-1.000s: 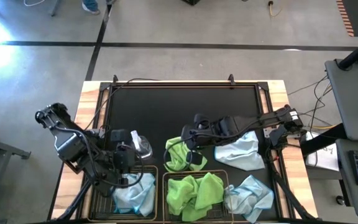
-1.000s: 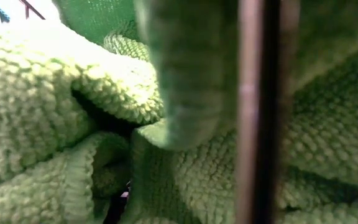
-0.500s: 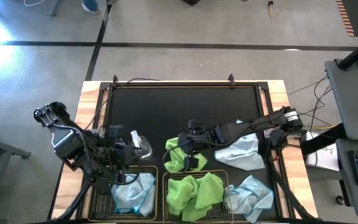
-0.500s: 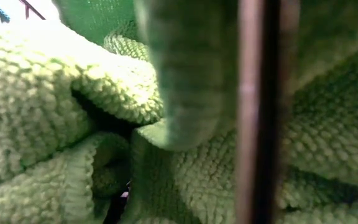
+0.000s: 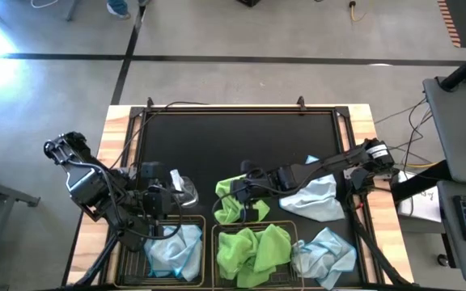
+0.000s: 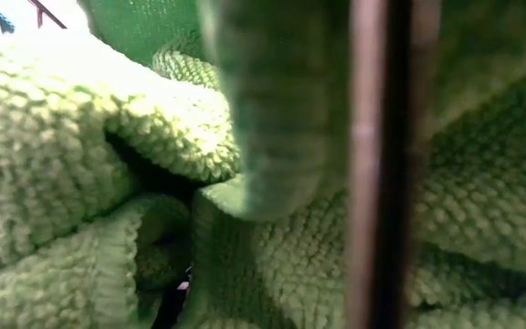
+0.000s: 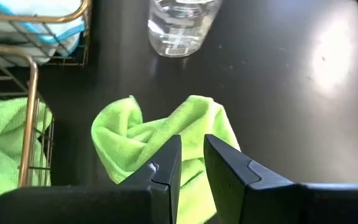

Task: Sort microfiber towel by color & place in baskets
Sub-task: Put the green microfiber cloth into the right wire basket

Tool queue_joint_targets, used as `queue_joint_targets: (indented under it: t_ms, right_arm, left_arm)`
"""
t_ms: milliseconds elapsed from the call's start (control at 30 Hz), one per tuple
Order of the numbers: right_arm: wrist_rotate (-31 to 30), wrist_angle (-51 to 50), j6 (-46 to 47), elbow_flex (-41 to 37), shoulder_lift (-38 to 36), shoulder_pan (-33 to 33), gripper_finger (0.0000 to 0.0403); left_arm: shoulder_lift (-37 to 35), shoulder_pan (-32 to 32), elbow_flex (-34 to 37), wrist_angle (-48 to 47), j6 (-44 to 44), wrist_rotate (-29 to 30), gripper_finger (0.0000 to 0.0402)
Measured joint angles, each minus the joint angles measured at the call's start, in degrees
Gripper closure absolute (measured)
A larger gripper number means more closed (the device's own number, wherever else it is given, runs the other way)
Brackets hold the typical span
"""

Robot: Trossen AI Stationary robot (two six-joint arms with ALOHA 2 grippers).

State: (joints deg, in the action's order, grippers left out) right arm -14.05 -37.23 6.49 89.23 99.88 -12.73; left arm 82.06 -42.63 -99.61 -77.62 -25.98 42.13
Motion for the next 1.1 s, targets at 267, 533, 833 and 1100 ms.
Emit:
queue_joint_targets:
  t_ms: [267,533,833,1100]
  right_arm:
    - [4.2,7.7,-2.1,-5.9,0.0,0.0,0.0337]
    - [5.7,11.2,-5.9,-11.0,0.0,0.0,0.0338]
    - [5.7,11.4,-17.4,-11.6,0.0,0.0,0.0337]
    - [5.7,11.4,-16.3,-11.6,0.1,0.0,0.0344]
  left_arm:
    - [0.0,0.0,0.0,-0.1,-0.4,0.0,0.0299]
    - [0.0,0.0,0.0,-0.2,-0.4,0.0,0.0299]
    - [0.0,0.0,0.0,-0.2,-0.5,0.0,0.0299]
    - [0.0,0.0,0.0,-0.2,-0.5,-0.1,0.0299]
